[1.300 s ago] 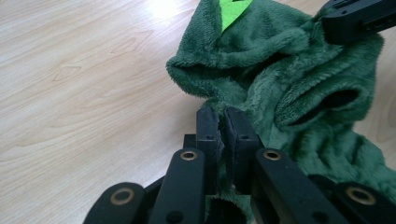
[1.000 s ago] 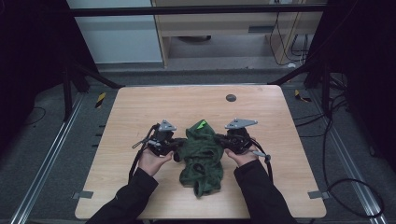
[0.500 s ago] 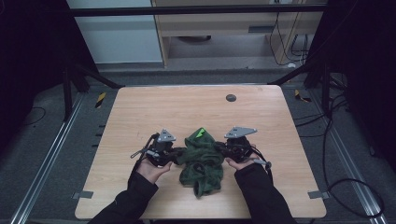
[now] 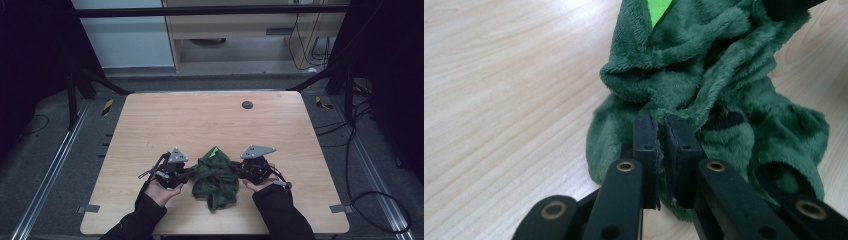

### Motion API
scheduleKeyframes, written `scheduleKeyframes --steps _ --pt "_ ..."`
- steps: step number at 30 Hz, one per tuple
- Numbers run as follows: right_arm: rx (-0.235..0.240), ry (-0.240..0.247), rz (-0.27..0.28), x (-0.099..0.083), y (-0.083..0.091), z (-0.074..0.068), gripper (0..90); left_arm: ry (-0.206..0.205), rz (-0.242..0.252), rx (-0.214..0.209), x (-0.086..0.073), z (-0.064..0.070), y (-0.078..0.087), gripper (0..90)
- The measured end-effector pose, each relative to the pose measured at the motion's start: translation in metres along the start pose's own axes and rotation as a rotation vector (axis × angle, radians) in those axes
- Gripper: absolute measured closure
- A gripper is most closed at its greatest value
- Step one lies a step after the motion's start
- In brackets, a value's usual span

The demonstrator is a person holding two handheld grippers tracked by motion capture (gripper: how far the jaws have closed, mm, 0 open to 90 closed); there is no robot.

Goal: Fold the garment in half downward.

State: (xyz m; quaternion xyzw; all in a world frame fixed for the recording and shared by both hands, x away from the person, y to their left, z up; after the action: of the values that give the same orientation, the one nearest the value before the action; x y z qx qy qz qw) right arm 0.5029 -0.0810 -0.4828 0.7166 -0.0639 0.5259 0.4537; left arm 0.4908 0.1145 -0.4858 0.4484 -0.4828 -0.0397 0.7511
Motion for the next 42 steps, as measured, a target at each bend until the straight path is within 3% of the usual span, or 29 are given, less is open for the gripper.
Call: scheduleKeyframes --steps 5,27,42 --pt "0.021 -0.011 0.001 -0.007 0.004 -0.006 83.8 0.005 -0.015 -0.007 -0.008 0.002 -0.001 84.7" --pt "0.08 -0.025 -0.085 -0.049 0.008 -0.028 82.4 -0.005 -0.084 -0.059 -0.036 0.022 -0.009 84.3" --pt "0.101 -0.028 -0.105 -0.063 0.009 -0.034 79.0 -0.021 -0.119 -0.076 -0.049 0.032 -0.014 85.4"
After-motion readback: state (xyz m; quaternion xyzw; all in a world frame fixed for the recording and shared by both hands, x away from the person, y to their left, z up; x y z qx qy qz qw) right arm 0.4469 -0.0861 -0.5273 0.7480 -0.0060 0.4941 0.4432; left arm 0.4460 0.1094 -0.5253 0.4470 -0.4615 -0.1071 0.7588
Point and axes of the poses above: each handheld gripper's, and its own axes: y roughly backward along the jaws, x roughly out of its top, z roughly to its right, the point moved 7 cm from there along -y, roughly forward along the jaws, and after that the axes turned 5 degrees about -x, right-handed, at the moved point
